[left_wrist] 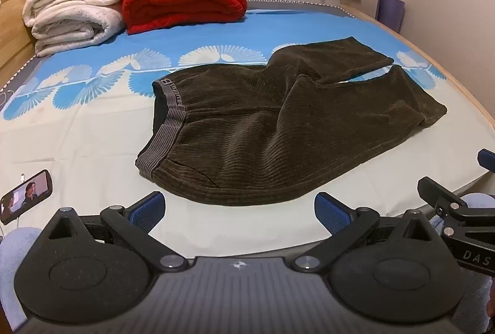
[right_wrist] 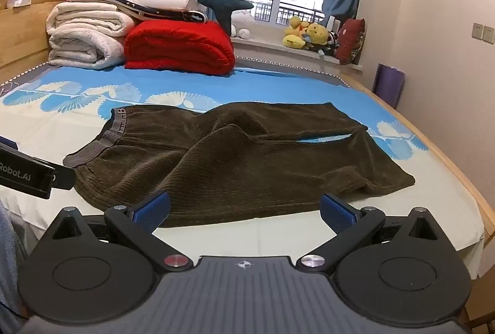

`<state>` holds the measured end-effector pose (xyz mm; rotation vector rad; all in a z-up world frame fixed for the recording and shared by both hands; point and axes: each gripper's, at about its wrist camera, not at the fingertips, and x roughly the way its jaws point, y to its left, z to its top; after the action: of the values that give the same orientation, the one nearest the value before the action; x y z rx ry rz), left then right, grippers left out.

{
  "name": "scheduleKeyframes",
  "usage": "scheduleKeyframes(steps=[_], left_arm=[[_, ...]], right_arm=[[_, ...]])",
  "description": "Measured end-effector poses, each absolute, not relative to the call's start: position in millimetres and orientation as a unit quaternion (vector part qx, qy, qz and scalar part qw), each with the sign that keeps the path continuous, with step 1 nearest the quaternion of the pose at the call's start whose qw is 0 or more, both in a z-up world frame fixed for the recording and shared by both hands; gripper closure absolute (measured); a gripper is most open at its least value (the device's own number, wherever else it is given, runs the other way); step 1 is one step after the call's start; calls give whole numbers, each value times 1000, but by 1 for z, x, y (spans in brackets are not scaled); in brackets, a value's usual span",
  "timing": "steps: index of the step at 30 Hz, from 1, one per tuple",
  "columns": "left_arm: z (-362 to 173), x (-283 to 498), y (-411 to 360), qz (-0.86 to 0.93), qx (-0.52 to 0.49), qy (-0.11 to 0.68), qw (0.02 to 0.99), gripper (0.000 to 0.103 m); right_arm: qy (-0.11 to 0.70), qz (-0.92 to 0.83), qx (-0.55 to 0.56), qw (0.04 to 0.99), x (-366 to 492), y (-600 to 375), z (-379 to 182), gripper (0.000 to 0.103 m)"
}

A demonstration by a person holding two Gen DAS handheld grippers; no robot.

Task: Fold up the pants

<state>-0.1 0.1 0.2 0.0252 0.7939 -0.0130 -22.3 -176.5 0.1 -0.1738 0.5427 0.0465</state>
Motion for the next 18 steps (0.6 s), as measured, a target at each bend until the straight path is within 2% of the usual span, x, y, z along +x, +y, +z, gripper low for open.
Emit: scheduleKeyframes(steps=[18], left_arm=[[-1, -2, 0, -11, 10, 386, 922, 0]], right_arm=[[271, 18, -89, 958, -26, -173, -4, 1]])
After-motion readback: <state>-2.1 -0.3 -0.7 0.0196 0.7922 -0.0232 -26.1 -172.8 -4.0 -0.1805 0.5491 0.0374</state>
